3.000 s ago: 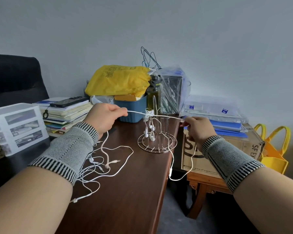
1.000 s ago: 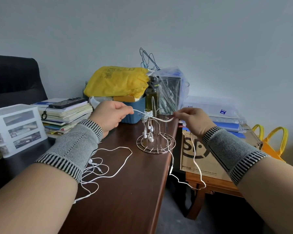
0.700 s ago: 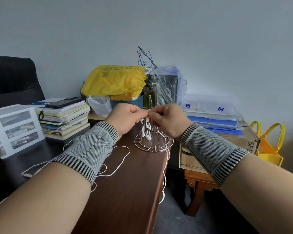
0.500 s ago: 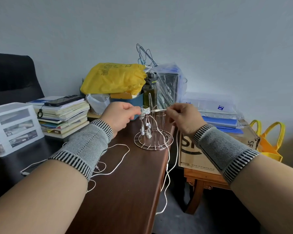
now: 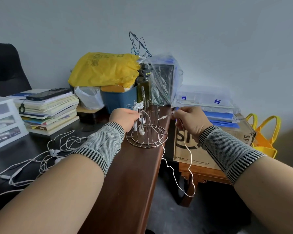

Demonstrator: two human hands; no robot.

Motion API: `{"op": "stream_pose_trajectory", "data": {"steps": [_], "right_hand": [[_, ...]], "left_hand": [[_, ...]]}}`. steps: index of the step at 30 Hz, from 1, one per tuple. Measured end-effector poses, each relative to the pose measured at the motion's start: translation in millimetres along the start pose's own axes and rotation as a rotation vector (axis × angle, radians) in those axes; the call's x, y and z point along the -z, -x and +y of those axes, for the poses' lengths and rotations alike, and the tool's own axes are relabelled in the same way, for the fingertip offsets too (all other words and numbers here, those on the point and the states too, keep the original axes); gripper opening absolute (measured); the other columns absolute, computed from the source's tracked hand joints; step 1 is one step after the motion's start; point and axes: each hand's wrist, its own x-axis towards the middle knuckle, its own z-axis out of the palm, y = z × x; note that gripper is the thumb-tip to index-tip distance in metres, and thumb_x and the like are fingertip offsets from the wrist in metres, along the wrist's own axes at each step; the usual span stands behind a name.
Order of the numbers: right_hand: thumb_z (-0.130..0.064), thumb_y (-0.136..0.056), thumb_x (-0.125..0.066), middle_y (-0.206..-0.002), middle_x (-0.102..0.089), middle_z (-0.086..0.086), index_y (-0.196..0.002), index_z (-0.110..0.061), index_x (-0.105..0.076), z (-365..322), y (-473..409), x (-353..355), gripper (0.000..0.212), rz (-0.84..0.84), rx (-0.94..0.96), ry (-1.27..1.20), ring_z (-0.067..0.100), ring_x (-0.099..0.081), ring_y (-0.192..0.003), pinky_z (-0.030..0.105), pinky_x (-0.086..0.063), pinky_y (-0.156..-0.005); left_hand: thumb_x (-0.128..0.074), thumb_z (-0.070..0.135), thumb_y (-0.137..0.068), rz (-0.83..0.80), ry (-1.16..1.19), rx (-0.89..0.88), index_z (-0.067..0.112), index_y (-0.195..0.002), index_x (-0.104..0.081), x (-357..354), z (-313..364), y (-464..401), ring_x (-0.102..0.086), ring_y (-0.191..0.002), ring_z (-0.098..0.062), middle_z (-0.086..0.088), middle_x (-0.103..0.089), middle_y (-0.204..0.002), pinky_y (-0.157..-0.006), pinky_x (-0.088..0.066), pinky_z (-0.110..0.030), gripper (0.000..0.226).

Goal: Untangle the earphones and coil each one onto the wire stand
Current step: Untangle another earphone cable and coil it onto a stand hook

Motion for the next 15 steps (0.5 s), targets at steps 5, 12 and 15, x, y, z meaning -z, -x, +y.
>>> {"op": "stream_pose_trajectory", "data": {"steps": [5,12,15], "right_hand": [[-0.019,-0.086,-0.057,-0.056,-0.054,0.008,-0.063,-0.006,-0.062,13.3,-9.8,5.0,0.028,-0.023,-0.069,0.05,0.018,-0.045,-0.052,0.024,-0.035,-0.05],[-0.031,-0.085,-0.067,-0.063,-0.06,-0.007,-0.085,-0.015,-0.072,28.5,-26.0,-9.2,0.017,-0.117,-0.016,0.247,0.007,-0.052,-0.057,0.023,-0.043,-0.059],[-0.031,-0.085,-0.069,-0.081,-0.064,-0.011,-0.099,-0.019,-0.068,32.1,-22.9,-31.5,0.018,-0.199,0.035,0.376,0.004,-0.06,-0.075,0.016,-0.043,-0.065]], "left_hand": [[-0.071,0.021,-0.082,0.042,0.012,0.067,0.022,-0.08,-0.075,-11.1,-11.6,-13.9,-0.058,-0.073,-0.014,0.008,-0.063,-0.065,-0.073,-0.051,-0.03,0.004],[-0.073,0.023,-0.081,-0.004,0.135,0.075,0.02,-0.1,-0.077,-27.3,-16.6,-20.0,-0.065,-0.072,-0.022,0.002,-0.071,-0.092,-0.058,-0.045,-0.025,0.019],[-0.074,0.027,-0.081,0.018,0.109,0.062,0.019,-0.104,-0.076,-32.1,-15.6,-22.9,-0.058,-0.097,-0.015,0.013,-0.066,-0.097,-0.082,-0.056,-0.043,0.025]]}}
